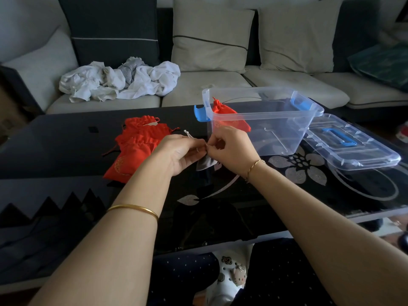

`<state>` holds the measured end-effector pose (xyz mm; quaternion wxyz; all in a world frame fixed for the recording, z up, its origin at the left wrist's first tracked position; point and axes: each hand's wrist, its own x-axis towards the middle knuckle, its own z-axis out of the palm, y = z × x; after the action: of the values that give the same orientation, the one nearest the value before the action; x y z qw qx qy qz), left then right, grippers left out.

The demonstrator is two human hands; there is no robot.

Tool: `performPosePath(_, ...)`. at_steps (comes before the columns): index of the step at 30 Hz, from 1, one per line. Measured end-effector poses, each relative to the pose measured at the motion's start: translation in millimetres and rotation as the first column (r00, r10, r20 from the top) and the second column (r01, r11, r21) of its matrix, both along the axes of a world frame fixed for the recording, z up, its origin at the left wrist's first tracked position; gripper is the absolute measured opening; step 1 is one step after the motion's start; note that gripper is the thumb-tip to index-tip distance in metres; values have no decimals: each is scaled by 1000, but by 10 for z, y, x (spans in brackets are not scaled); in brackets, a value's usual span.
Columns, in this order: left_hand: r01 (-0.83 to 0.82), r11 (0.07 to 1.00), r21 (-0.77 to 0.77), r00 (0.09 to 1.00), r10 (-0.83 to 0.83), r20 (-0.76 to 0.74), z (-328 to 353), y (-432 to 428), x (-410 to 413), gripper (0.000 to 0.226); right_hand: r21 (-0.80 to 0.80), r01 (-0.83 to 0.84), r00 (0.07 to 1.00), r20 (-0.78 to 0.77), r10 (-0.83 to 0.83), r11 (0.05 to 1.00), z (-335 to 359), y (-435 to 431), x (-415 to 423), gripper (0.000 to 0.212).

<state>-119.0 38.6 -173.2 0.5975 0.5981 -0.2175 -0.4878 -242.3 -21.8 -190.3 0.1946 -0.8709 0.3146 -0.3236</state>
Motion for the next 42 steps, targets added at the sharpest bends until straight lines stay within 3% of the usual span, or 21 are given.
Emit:
performPosePath(2,3,1000,-11,1000,-3,9,2,1,21,15,148,-19,993,121,1,989,0,6,5,11)
performPosePath(5,38,998,-45,999,-37,24,3,12,35,19,494,-103,963,268,-39,863,31,21,6,19)
performPosePath(11,92,991,-101,985,-75,153,-21,6,3,19,459,-70,990,140,6,886,-7,6,-4,11)
performPosePath(14,102,988,-117,943,-58,327,-50,-8,-7,22,519,-57,990,140,-19,853,-11,-12,4,9)
performPosePath(17,114,984,-133,799,-11,601,-93,-32,-16,23,594,-74,982,181,-44,801,-13,-5,14,11)
performPosePath(21,110,976,-187,459,117,881,-139,-65,-50,27,694,-141,962,264,-67,706,-3,9,9,13)
performPosePath(23,87,970,-226,297,192,935,-138,-65,-70,25,776,-211,936,336,-106,594,8,15,6,17)
performPosePath(25,99,965,-244,199,221,955,-133,-60,-88,17,820,-258,917,375,-139,510,17,13,2,17)
performPosePath(27,129,965,-230,135,213,968,-132,-52,-103,11,828,-262,915,376,-144,495,10,1,7,15)
performPosePath(31,162,970,-183,32,180,983,-144,-36,-139,9,804,-218,933,337,-122,552,-13,-18,4,11)
performPosePath(33,152,972,-178,18,178,984,-151,-39,-150,9,805,-220,927,347,-138,551,-16,-23,4,11)
performPosePath(38,184,955,-233,114,215,970,-148,-49,-112,6,834,-332,886,436,-158,441,-9,-37,19,13)
performPosePath(42,169,957,-238,110,221,969,-148,-29,-97,6,845,-344,892,430,-138,409,-9,-60,10,17)
